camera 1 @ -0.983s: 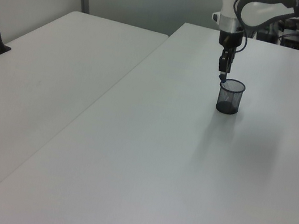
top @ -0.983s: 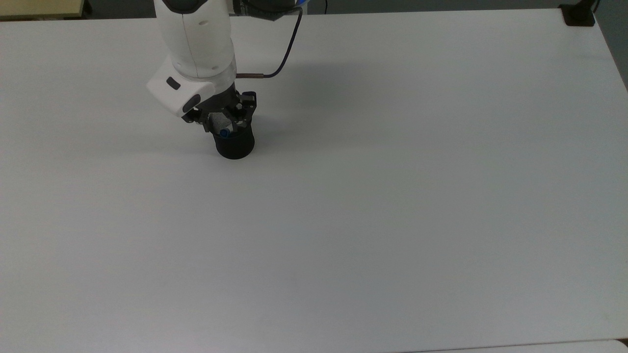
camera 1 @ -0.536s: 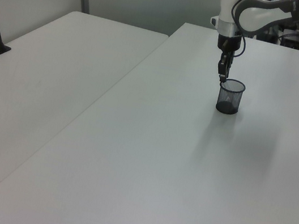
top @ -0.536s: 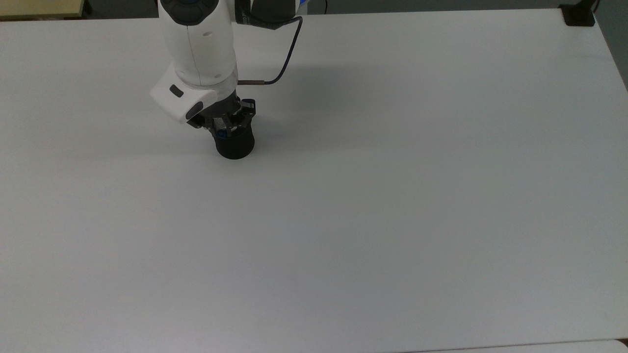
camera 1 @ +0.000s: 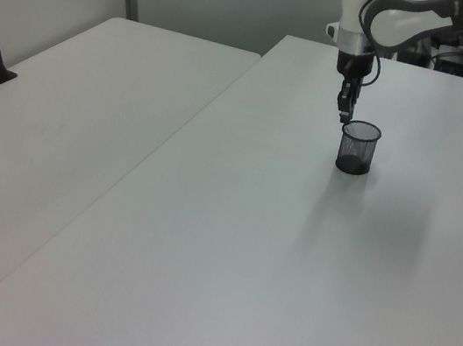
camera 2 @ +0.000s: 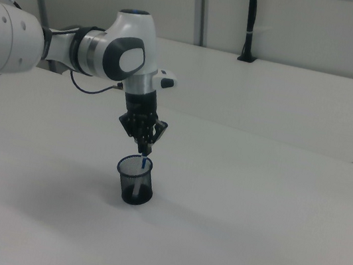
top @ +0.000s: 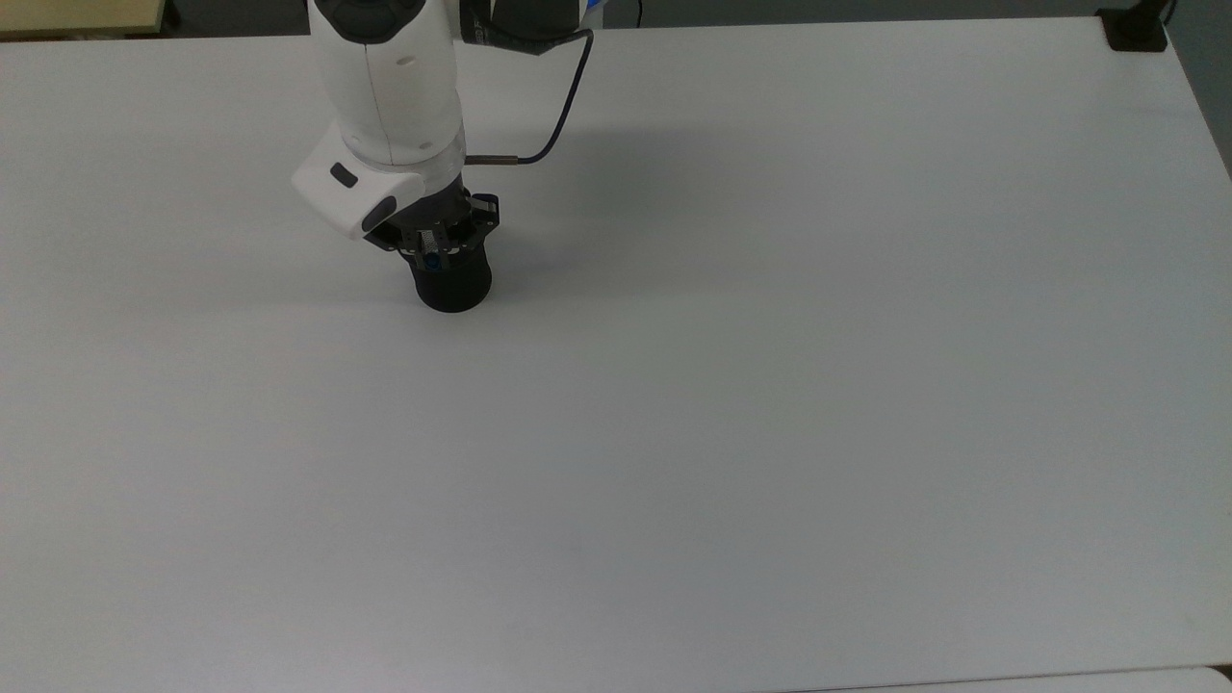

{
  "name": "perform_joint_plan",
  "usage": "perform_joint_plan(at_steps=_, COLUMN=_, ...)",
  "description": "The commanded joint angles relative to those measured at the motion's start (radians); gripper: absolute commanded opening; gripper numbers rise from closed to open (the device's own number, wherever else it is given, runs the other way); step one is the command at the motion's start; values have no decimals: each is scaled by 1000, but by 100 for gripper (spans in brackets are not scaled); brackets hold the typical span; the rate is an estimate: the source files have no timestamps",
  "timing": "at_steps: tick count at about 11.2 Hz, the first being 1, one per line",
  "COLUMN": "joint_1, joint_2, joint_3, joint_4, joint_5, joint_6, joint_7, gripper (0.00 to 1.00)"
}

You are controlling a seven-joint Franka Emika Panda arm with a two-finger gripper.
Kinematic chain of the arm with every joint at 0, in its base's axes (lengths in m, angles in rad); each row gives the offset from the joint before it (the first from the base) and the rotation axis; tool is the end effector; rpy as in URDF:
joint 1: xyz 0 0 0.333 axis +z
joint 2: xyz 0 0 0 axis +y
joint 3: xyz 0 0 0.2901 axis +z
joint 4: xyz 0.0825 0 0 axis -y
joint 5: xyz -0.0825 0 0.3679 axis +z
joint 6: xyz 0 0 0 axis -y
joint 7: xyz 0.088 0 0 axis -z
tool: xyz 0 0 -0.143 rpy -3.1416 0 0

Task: Remove the marker
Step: 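Lift the marker straight up out of the mesh cup, then carry the marker beside the cup and release it onto the table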

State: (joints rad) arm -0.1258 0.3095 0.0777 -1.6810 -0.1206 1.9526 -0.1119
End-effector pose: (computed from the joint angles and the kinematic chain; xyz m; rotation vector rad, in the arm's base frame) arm 0.6178 -0.0448 0.3643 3.0523 0.1643 -0.0664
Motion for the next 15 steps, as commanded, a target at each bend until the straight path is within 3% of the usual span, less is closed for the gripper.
perform_joint_plan(at_steps=1, joint_1=0, joint_2=-75, joint_3=-2, joint_4=-13, joint_5=-4, joint_6=-1, joint_7=24, gripper=16)
perform_joint_plan(at_steps=5, joint_1=3, joint_2=-125, joint_3=5, joint_4=133, joint_5=12, joint_6=-197, joint_7=26, gripper=16)
perform_joint_plan(at_steps=7, joint_1=18, joint_2=-147, joint_3=14, joint_4=147, joint_5=48, joint_6=-253, joint_7=26, gripper=16)
perform_joint_plan(at_steps=10, joint_1=139, joint_2=-127, joint_3=27, joint_4=121, joint_5=71, joint_6=-274, joint_7=44, gripper=16)
perform_joint_plan(at_steps=12, joint_1=208, joint_2=-74, joint_3=27, joint_4=118, joint_5=73, joint_6=-265, joint_7=128, gripper=16)
perform_joint_plan(at_steps=15, joint_1=275, joint_2=40, joint_3=27, joint_4=126, joint_5=84, joint_6=-261, joint_7=144, gripper=18)
